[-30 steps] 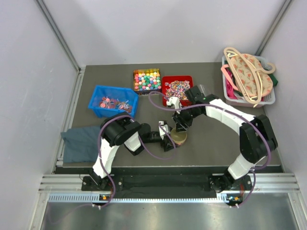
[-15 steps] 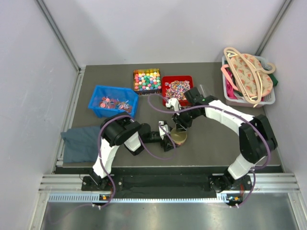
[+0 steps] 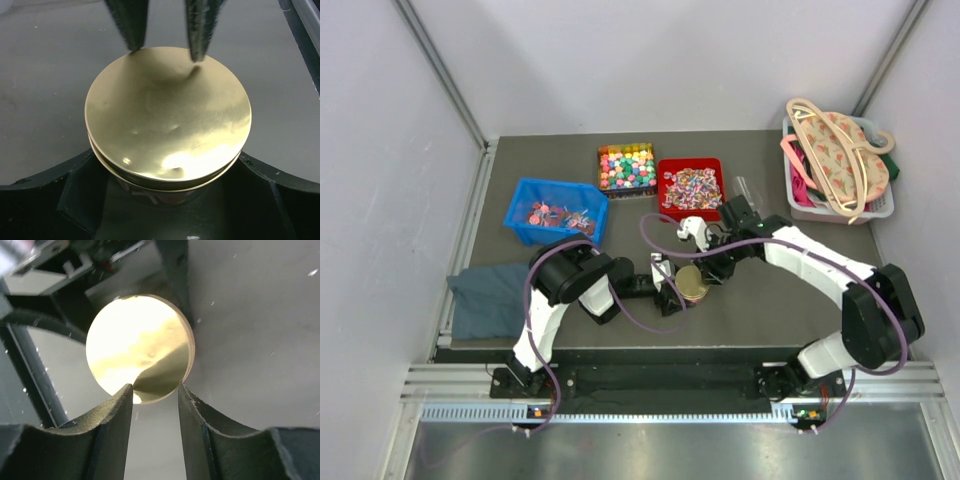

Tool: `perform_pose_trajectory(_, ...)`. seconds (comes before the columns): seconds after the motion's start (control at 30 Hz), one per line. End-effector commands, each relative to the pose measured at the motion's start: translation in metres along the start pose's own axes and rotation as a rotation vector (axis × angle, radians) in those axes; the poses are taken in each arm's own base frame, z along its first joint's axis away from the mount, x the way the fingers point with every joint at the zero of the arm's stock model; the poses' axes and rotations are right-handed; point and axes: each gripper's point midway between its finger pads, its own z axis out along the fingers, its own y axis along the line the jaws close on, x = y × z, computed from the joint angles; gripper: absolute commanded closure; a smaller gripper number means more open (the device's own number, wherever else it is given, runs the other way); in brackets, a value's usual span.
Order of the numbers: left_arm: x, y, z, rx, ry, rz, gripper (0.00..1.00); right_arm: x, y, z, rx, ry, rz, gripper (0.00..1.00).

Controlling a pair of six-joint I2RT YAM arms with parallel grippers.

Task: Pack the candies
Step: Screw the bottle lid onto the packing bottle.

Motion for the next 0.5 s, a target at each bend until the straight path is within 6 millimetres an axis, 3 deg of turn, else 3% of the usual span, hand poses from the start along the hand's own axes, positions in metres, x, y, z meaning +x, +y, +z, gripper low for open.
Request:
perform_pose_trajectory(0.0, -0.024, 0.022, -0.004, -0.094, -0.118, 0.074, 0.41, 0.012, 0.040, -0.008, -0.121, 0.008, 0.049, 0.60)
perform_pose_trajectory(0.1, -0.024, 0.022, -0.004, -0.094, -0.118, 0.074, 0.41, 0.006, 0.050, -0.014, -0.145, -0.012, 0.046, 0.60)
perform_pose_trajectory(0.23, -0.024, 0.022, -0.004, -0.094, -0.118, 0.077, 0.41, -0.005, 0.045, -0.023, -0.108, -0.032, 0.025, 0.60)
perform_pose_trajectory(0.33, -0.024, 0.022, -0.004, -0.096, -0.116, 0.076, 0.41, -0.012, 0.025, -0.031, -0.024, -0.054, 0.014, 0.60)
perform_pose_trajectory(0.47, -0.023, 0.021, -0.004, -0.091, -0.115, 0.074, 0.41, -0.037, 0.002, -0.042, 0.034, -0.121, -0.005, 0.60)
